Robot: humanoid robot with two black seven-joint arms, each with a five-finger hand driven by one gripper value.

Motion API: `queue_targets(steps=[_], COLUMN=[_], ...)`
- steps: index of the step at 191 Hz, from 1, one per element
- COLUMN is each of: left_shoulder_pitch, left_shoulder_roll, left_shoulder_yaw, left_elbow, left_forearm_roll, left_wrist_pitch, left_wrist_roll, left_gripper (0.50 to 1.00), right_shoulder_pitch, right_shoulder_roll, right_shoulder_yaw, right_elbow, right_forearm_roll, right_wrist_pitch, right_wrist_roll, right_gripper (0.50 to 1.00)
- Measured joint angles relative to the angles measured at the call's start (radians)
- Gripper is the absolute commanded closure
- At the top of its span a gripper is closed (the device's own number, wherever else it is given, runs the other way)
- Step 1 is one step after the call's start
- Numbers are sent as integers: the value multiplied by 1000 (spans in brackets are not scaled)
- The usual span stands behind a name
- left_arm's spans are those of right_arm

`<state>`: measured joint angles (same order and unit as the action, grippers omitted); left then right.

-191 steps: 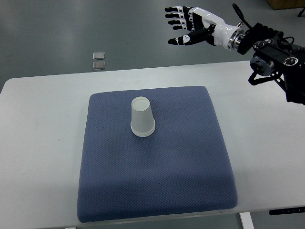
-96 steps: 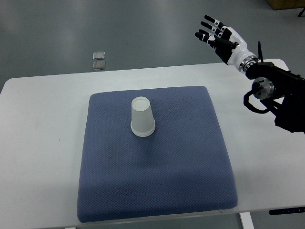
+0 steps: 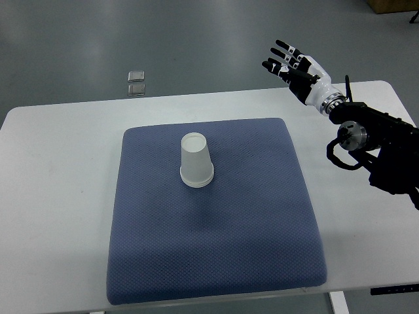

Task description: Stack paper cups

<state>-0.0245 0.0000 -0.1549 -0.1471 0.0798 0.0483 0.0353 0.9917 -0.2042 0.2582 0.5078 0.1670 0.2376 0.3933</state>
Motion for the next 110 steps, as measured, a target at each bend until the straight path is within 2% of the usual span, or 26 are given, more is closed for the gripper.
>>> queue_targets(steps=[110], left_shoulder_pitch=[0], left_shoulder_roll=[0], left_shoulder_yaw=[0], left_elbow=[0], left_forearm_roll=[0], left_wrist_pitch=[0], left_wrist_roll=[0], left_gripper=[500], right_shoulder_pitch=[-49], right_shoulder_roll=[22], right_shoulder_yaw=[82], right_elbow=[-2], right_forearm_roll=[-9], right_wrist_pitch=[-11], right_wrist_roll=[-1], right_gripper=[587])
